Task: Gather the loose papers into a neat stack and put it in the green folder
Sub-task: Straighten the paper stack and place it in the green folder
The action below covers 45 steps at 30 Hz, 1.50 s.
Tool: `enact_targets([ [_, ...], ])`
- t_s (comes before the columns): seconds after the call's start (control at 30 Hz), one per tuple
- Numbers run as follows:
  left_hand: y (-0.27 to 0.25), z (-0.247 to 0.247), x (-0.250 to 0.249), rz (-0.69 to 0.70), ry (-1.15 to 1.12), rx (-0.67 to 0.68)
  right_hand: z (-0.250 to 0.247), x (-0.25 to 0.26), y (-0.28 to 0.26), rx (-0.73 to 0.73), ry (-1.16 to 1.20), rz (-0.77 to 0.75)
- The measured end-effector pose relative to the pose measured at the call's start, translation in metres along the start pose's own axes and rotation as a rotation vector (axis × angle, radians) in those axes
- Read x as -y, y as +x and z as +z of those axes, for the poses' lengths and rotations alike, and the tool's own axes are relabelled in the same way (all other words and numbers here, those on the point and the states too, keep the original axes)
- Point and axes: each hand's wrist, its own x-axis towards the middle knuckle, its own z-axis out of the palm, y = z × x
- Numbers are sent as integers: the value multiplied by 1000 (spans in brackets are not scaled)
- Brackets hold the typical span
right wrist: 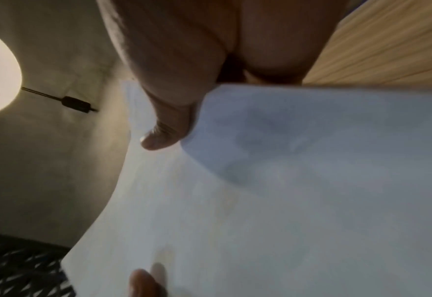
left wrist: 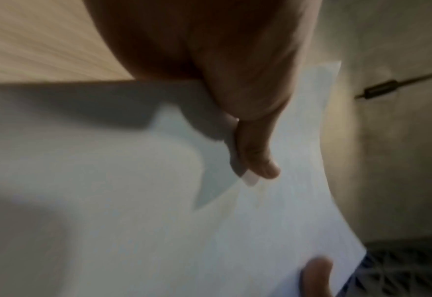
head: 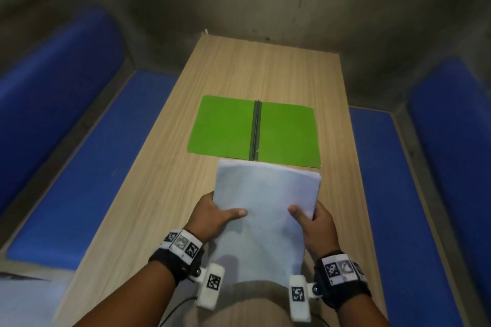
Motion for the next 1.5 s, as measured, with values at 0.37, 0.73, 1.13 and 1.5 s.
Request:
enact_targets([
  [0.37,84,2,34,-210,-34,137,-12,-71,-25,215,-204,268],
  [0.73,229,7,23,37,1201,250,-40,-69,-22,-66,-128,504],
  [1.13,68,-49,84,296,1443,274,-58,-80,-44,-126,-197,464],
  [1.5,-95,-95,151,398,1326,417,-45,-106,-63,-82,-208,481],
])
